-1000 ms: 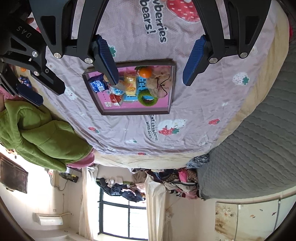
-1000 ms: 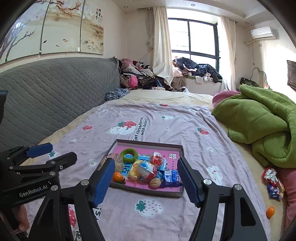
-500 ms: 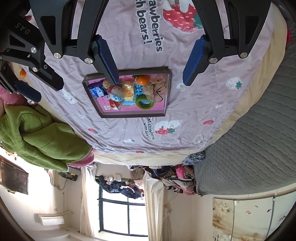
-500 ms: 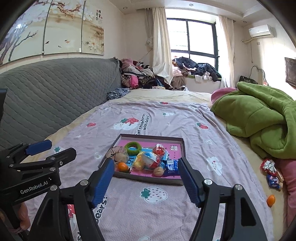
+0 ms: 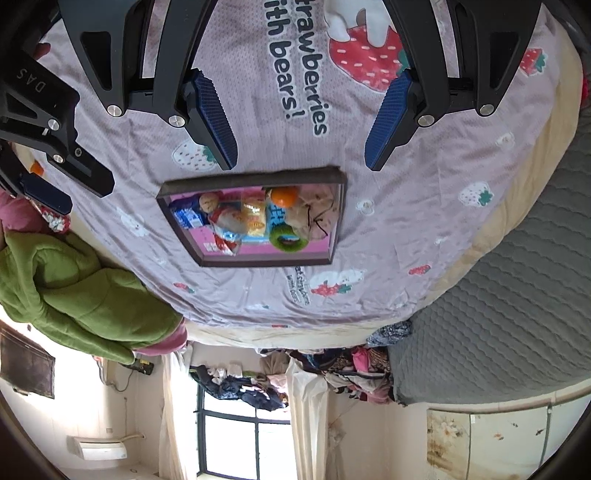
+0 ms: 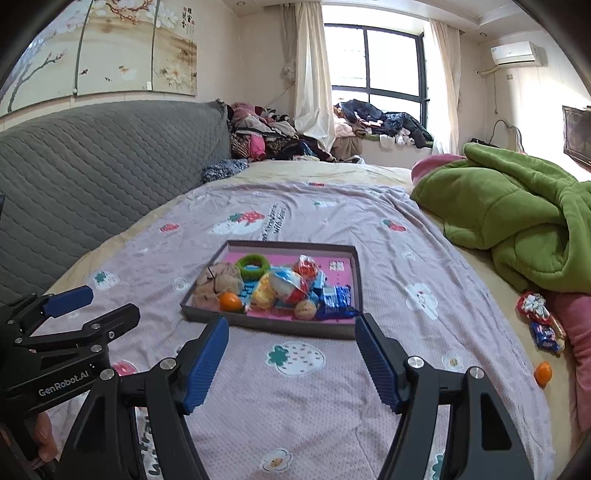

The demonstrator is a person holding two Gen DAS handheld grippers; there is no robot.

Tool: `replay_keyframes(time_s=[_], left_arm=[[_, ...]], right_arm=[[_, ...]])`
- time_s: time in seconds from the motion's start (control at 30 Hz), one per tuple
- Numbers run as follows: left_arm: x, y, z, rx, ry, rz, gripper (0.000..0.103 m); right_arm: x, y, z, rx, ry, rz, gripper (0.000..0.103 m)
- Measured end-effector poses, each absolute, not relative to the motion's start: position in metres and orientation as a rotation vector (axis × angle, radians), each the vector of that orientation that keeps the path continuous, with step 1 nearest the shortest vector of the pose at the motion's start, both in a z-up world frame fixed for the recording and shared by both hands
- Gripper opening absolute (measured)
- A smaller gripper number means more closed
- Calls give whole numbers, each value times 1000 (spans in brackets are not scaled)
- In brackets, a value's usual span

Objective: Organize objects

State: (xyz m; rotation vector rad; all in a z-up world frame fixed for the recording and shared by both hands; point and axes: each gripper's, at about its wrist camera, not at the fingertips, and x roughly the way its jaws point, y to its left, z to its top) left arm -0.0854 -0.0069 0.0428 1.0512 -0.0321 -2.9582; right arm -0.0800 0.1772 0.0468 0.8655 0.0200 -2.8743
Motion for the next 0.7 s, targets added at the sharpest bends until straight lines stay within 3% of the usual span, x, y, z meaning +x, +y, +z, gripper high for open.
replay_keyframes(time_s=[0.7], left_arm=[[-99, -16, -22, 1156, 14, -2936, 73]], right_arm=[[-91, 194, -18, 981, -41, -2871, 71]])
